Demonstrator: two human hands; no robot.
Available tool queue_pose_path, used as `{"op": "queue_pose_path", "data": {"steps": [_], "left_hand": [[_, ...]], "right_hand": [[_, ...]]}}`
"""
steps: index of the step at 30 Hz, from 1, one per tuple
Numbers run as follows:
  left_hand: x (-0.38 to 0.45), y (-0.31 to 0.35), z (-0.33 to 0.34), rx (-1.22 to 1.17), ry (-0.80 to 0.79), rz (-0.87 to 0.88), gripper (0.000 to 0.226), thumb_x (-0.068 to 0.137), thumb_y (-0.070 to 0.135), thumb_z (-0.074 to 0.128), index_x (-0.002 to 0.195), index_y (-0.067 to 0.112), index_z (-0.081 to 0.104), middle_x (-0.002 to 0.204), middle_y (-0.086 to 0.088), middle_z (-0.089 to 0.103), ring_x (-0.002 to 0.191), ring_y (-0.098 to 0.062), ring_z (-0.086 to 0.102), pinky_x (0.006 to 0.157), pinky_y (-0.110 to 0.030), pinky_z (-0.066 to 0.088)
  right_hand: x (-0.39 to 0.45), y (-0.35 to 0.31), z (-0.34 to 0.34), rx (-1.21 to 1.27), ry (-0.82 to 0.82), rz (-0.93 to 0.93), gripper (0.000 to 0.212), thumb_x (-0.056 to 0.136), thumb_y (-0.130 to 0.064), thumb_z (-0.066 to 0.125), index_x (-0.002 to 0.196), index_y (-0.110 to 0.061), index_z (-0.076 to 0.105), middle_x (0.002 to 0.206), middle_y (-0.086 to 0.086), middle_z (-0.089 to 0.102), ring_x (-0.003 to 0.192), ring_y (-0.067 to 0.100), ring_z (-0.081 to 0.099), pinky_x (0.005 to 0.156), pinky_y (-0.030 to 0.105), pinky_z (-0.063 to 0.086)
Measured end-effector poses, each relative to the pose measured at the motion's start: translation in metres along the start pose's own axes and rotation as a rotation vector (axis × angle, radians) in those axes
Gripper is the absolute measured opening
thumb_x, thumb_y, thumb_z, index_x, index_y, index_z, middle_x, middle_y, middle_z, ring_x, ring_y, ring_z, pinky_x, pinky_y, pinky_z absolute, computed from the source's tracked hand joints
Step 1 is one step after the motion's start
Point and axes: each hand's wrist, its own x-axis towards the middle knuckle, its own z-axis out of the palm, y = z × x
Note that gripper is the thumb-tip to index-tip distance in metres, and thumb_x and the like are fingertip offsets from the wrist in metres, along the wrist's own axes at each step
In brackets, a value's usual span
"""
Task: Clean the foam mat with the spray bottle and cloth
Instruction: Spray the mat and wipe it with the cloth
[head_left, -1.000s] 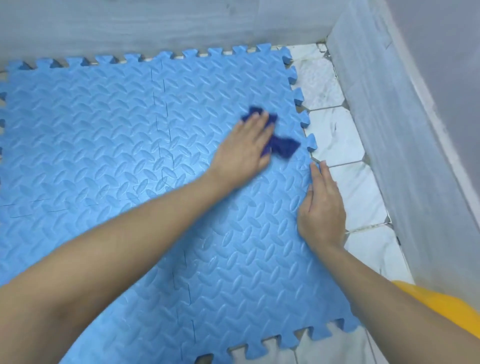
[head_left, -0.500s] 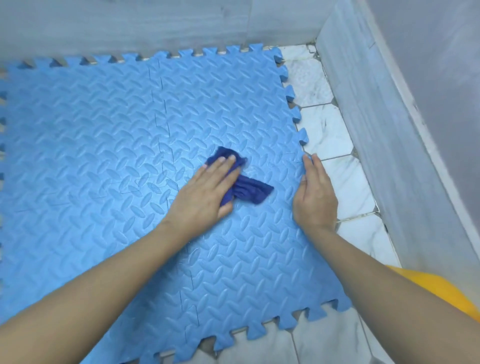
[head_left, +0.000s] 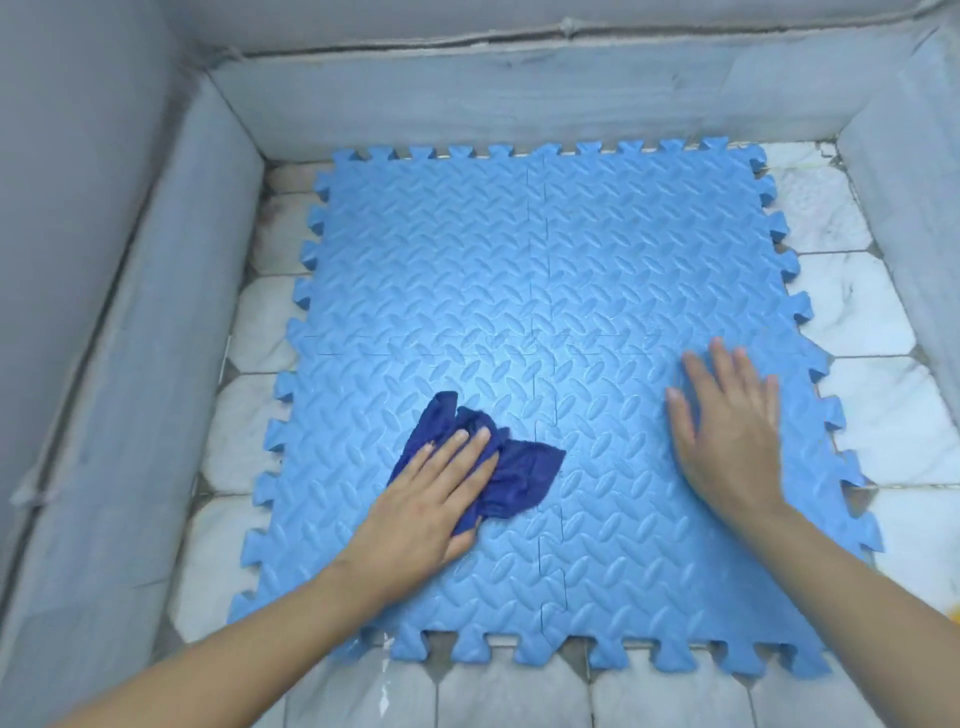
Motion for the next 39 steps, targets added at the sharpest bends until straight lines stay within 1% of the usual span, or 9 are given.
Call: {"op": "queue_pose_path", "data": {"steps": [3, 8, 16, 19, 22, 25, 30, 34, 39], "left_hand": [[-0.009, -0.036, -0.002, -0.027, 0.053, -0.315, 0.066, 0.088, 0.042, 0.034, 0.148, 0.015, 0.031, 0.158, -0.005, 0.023, 0.145, -0.022, 0.023, 0.116, -0.040, 0.019], [-0.025, -0.093, -0.014, -0.152, 0.118, -0.786, 0.072, 0.088, 0.045, 0.018, 0.149, 0.007, 0.027, 0.158, -0.012, 0.019, 0.146, -0.030, 0.015, 0.119, -0.046, 0.015], [-0.071, 0.016, 0.001, -0.045, -0.063, 0.176, 0.065, 0.084, 0.043, 0.055, 0.142, 0.017, 0.044, 0.154, -0.004, 0.032, 0.141, -0.020, 0.033, 0.111, -0.038, 0.027], [-0.052, -0.005, 0.003, -0.017, -0.040, 0.108, 0.067, 0.084, 0.043, 0.051, 0.145, 0.018, 0.039, 0.155, -0.004, 0.030, 0.140, -0.019, 0.036, 0.113, -0.034, 0.024], [-0.023, -0.032, -0.003, -0.099, 0.013, -0.220, 0.060, 0.097, 0.049, 0.025, 0.148, 0.017, 0.031, 0.157, -0.001, 0.024, 0.142, -0.019, 0.030, 0.118, -0.027, 0.010], [0.009, -0.032, -0.010, -0.258, 0.069, -0.402, 0.065, 0.096, 0.052, 0.017, 0.149, 0.017, 0.027, 0.158, 0.003, 0.019, 0.146, -0.014, 0.019, 0.118, -0.022, 0.001], [0.059, 0.065, -0.002, -0.150, 0.072, 0.083, 0.055, 0.097, 0.040, 0.031, 0.141, 0.010, 0.044, 0.152, -0.007, 0.035, 0.138, -0.022, 0.039, 0.116, -0.034, 0.020], [0.115, 0.134, 0.004, -0.042, 0.011, 0.483, 0.058, 0.088, 0.038, 0.042, 0.140, 0.012, 0.045, 0.151, -0.009, 0.037, 0.136, -0.024, 0.042, 0.112, -0.039, 0.031], [0.232, 0.121, -0.010, -0.018, 0.043, 0.338, 0.055, 0.093, 0.033, 0.039, 0.143, 0.009, 0.041, 0.153, -0.012, 0.034, 0.138, -0.026, 0.038, 0.113, -0.040, 0.030]], "right_hand": [[-0.030, -0.047, 0.015, -0.037, -0.166, -0.192, 0.057, 0.099, -0.046, 0.030, 0.148, -0.018, 0.041, 0.159, 0.006, 0.033, 0.149, 0.028, 0.026, 0.119, 0.055, 0.010], [-0.030, -0.046, 0.010, -0.044, -0.213, -0.152, 0.061, 0.099, -0.051, 0.025, 0.152, -0.024, 0.034, 0.162, 0.000, 0.026, 0.151, 0.022, 0.020, 0.122, 0.051, 0.009], [-0.025, -0.036, 0.004, 0.042, -0.271, -0.200, 0.063, 0.096, -0.054, 0.026, 0.152, -0.024, 0.035, 0.163, -0.003, 0.023, 0.152, 0.018, 0.015, 0.122, 0.046, 0.001], [-0.025, -0.013, -0.011, 0.160, -0.290, -0.164, 0.057, 0.099, -0.044, 0.041, 0.152, -0.022, 0.035, 0.164, -0.001, 0.021, 0.153, 0.018, 0.012, 0.123, 0.043, 0.001], [-0.045, 0.035, -0.033, 0.048, -0.134, 0.180, 0.053, 0.100, -0.025, 0.050, 0.151, -0.015, 0.037, 0.161, 0.008, 0.027, 0.151, 0.028, 0.018, 0.120, 0.054, 0.009], [-0.078, 0.072, -0.049, 0.060, -0.180, 0.459, 0.055, 0.103, -0.027, 0.038, 0.155, -0.014, 0.024, 0.162, 0.011, 0.023, 0.151, 0.031, 0.016, 0.121, 0.054, 0.014], [-0.093, 0.088, -0.054, 0.216, -0.372, 0.428, 0.060, 0.106, -0.033, 0.025, 0.158, -0.018, -0.002, 0.167, -0.002, -0.002, 0.153, 0.012, -0.004, 0.123, 0.030, -0.001], [-0.091, 0.096, -0.057, 0.154, -0.393, 0.370, 0.061, 0.106, -0.032, 0.026, 0.158, -0.014, -0.001, 0.166, -0.001, -0.001, 0.153, 0.012, -0.002, 0.122, 0.028, -0.001], [-0.100, 0.085, -0.036, 0.112, -0.155, 0.396, 0.057, 0.105, -0.030, 0.023, 0.158, -0.012, 0.010, 0.165, 0.004, 0.016, 0.152, 0.016, 0.011, 0.122, 0.027, 0.002]]}}
